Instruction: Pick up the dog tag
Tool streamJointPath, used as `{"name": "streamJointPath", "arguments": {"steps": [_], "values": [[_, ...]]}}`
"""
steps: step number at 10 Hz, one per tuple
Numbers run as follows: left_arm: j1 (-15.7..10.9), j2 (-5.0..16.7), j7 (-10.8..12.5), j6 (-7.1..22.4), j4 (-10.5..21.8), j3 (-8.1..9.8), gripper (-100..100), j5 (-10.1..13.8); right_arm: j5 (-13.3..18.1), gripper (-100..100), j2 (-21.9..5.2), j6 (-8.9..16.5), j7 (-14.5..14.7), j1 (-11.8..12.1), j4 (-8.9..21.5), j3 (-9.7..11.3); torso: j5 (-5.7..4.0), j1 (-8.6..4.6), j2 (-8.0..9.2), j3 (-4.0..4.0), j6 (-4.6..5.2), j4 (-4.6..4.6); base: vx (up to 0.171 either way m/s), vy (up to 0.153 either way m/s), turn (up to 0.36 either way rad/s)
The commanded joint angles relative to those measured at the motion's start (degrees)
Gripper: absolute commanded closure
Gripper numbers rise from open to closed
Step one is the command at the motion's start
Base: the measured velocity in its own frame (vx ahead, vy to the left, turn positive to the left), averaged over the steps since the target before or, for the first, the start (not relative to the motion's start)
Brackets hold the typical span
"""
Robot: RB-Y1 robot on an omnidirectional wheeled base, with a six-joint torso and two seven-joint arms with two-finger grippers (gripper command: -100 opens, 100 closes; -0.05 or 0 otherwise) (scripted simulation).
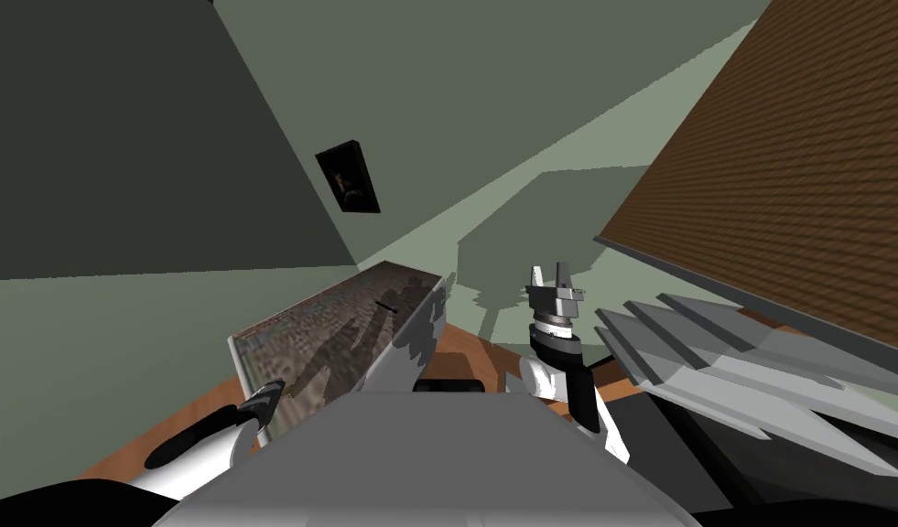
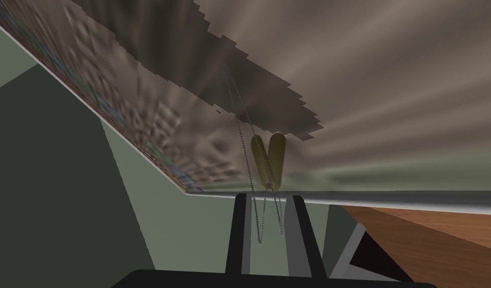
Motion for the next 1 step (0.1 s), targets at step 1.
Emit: {"name": "streamJointPath", "arguments": {"steps": [1], "values": [[0.00,0.00,0.00,0.00,0.00,0.00,0,0.00,0.00,0,0.00,0.00,0.00,0.00,0.00,0.00,0.00,0.00,0.00,0.00,0.00,0.00,0.000,0.000,0.000]]}}
